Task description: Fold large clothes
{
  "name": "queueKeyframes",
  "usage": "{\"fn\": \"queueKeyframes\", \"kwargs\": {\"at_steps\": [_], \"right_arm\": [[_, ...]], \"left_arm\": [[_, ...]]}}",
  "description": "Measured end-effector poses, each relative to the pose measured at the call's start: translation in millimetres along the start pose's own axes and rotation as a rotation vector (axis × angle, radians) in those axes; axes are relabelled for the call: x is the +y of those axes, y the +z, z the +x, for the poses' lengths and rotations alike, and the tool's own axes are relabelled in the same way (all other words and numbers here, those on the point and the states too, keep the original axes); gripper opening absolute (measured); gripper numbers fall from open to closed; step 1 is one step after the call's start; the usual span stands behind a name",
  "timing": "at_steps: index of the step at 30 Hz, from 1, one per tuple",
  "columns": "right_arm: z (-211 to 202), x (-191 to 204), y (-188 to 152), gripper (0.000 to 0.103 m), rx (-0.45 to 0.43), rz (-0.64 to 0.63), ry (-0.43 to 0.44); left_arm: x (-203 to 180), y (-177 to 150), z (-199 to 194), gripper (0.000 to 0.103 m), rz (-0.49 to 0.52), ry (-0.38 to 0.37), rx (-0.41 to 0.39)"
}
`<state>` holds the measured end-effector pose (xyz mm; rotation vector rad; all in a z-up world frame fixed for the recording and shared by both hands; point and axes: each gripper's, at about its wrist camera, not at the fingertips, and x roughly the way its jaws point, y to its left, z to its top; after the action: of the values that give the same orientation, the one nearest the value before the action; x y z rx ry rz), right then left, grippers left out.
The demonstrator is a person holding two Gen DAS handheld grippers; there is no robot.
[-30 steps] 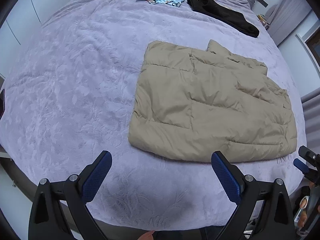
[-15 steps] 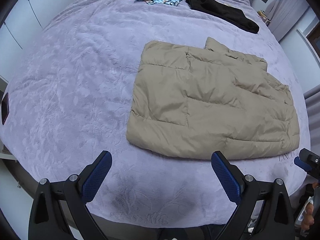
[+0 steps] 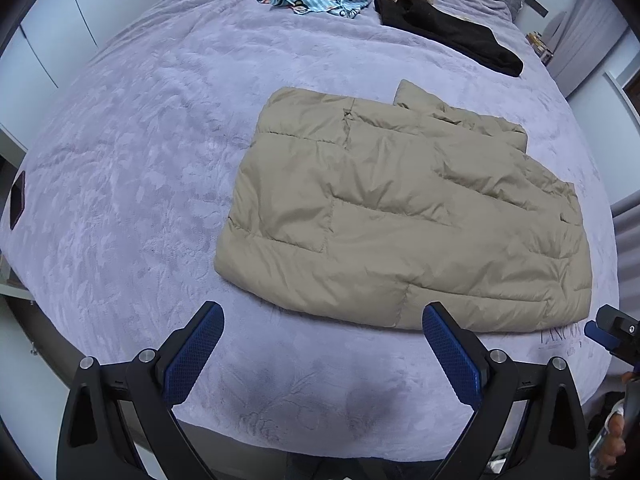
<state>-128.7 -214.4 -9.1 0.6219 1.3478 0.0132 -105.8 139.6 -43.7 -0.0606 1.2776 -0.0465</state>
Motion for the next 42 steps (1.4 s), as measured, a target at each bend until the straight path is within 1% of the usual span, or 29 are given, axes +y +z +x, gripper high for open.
{"fn": "queueKeyframes", "kwargs": {"at_steps": [5,11,15,18,21,23,25,29,30,31,32,33,34,35,37,39,41,42], "right_arm": [[2,-11,4,0.103,0.023,-0.002,0.024],[12,-15,6,0.103,0.045,0.021,0.025],[24,-10,11,0.103,0.039,0.060,0.024],[35,0,16,0.103,0.028,0.088,0.006],[50,15,19,0.103,0.038,0.106,0.000],[63,24,22,0.103,0.045,0.113,-0.019],[76,31,25,0.103,0.050,0.134,-0.032],[94,42,36,0.103,0.048,0.143,-0.059],[97,45,39,0.098,0.040,0.140,-0.069],[100,48,42,0.087,0.033,0.135,-0.077],[104,51,45,0.079,0.030,0.131,-0.089],[108,52,48,0.058,0.027,0.129,-0.102],[113,53,52,0.041,0.026,0.128,-0.113],[118,52,54,0.037,0.030,0.129,-0.115],[127,51,58,0.034,0.032,0.132,-0.119],[136,50,62,0.034,0.029,0.120,-0.130],[142,49,65,0.034,0.029,0.112,-0.139],[145,48,66,0.034,0.030,0.110,-0.143]], "left_arm": [[-3,-2,1,0.100,-0.010,0.014,0.005],[14,11,17,0.100,-0.017,0.003,0.037],[32,30,35,0.100,-0.001,-0.036,0.056],[50,48,52,0.100,0.013,-0.061,0.075],[69,66,74,0.100,0.013,-0.092,0.105],[80,78,90,0.100,0.019,-0.096,0.132],[88,87,101,0.100,0.026,-0.106,0.139],[107,107,126,0.100,0.021,-0.193,0.148],[112,111,132,0.100,0.017,-0.212,0.153],[115,115,139,0.100,0.016,-0.228,0.162],[120,119,148,0.100,0.019,-0.242,0.174],[123,122,155,0.100,0.024,-0.259,0.182],[127,124,163,0.100,0.026,-0.289,0.193],[130,127,172,0.100,0.022,-0.339,0.213],[136,130,186,0.100,0.000,-0.436,0.251],[137,133,200,0.100,-0.020,-0.552,0.288],[129,136,213,0.100,-0.009,-0.652,0.324],[124,138,217,0.100,0.003,-0.689,0.337]]}}
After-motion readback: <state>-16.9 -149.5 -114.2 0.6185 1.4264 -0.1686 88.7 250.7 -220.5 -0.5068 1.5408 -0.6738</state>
